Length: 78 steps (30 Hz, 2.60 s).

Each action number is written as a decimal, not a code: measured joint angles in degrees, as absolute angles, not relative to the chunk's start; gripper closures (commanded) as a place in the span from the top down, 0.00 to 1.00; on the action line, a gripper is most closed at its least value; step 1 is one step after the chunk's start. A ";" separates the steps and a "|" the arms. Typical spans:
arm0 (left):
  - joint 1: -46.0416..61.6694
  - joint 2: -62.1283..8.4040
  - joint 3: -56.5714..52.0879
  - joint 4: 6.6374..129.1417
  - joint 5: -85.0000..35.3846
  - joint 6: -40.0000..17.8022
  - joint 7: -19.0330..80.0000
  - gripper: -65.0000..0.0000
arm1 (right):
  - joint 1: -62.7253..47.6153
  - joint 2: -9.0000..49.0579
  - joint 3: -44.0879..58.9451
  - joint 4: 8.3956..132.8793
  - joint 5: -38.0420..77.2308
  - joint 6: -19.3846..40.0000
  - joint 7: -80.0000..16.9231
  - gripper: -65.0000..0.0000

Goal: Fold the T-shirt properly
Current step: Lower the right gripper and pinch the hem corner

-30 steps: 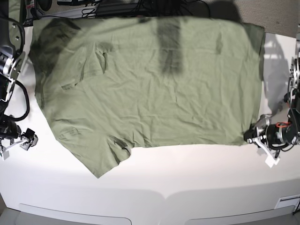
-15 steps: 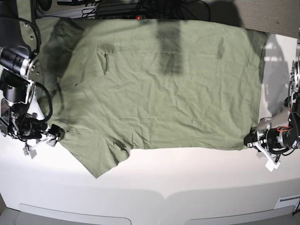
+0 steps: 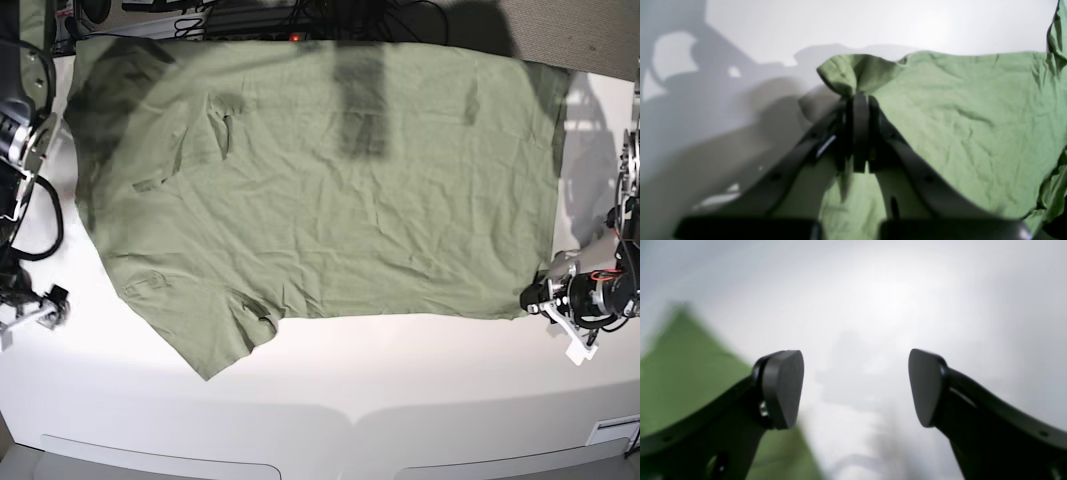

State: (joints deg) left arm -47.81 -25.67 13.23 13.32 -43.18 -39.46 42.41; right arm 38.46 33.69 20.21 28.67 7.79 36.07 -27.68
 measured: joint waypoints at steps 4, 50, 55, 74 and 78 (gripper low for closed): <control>-47.79 -25.71 13.23 13.32 -43.18 -39.46 42.44 0.00 | 36.34 32.56 18.55 28.64 5.65 34.68 -28.01 0.74; -50.19 -25.87 13.23 13.32 -43.16 -39.46 45.04 0.00 | 35.59 27.49 11.22 28.95 22.50 36.91 -39.53 0.73; -50.17 -25.87 13.23 13.32 -43.16 -39.44 45.04 0.00 | 35.70 27.51 11.22 28.97 22.68 37.58 -41.30 0.70; -50.17 -25.87 13.23 13.32 -43.16 -39.44 45.04 0.00 | 35.27 27.83 11.22 28.97 24.23 39.51 -46.41 0.00; -50.17 -25.87 13.23 13.32 -43.16 -39.44 45.04 0.00 | 35.22 28.32 11.22 28.91 25.30 39.51 -44.86 0.00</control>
State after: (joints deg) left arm -50.17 -25.87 13.23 13.32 -43.16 -39.44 45.04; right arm 35.22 28.32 11.22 28.91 25.30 39.51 -44.86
